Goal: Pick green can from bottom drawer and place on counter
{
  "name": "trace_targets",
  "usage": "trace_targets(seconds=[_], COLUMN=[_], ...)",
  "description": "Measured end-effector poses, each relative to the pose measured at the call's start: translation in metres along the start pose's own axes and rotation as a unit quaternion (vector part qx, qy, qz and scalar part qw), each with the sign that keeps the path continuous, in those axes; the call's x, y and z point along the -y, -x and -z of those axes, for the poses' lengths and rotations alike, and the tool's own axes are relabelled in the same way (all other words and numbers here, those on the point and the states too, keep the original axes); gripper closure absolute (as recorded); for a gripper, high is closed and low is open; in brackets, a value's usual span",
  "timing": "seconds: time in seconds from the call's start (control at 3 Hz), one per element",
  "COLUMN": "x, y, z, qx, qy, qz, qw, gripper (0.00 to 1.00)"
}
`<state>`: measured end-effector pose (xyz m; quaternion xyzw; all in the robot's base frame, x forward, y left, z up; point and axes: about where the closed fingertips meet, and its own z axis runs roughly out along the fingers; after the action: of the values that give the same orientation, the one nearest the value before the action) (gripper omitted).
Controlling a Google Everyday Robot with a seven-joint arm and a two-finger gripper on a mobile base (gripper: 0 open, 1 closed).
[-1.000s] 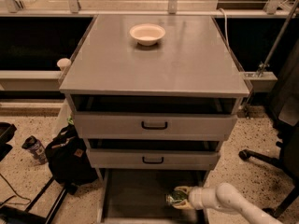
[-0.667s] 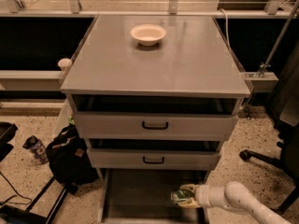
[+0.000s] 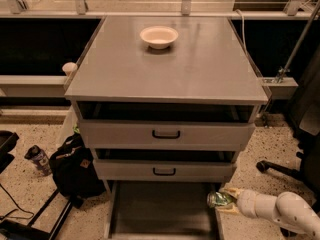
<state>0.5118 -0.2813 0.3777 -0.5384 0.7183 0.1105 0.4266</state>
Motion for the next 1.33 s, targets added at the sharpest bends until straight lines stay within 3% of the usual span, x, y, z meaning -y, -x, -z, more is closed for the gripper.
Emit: trace_targets(seconds=[0.33, 0.67, 1.0, 1.33], x=[0.000, 0.013, 0.040, 0.066], y=[0.000, 0.008, 0.025, 0.040], z=[0.000, 0.059, 0.183, 0.313], qx=[0.000, -0.008, -0.025, -0.041], qy=[0.000, -0.042, -0.129, -0.215], qz=[0.000, -0.009, -0.027, -0.046], qw=[1.0000, 0.9990, 0.9910, 0.9746], gripper=[1.00, 1.00, 1.00, 1.00])
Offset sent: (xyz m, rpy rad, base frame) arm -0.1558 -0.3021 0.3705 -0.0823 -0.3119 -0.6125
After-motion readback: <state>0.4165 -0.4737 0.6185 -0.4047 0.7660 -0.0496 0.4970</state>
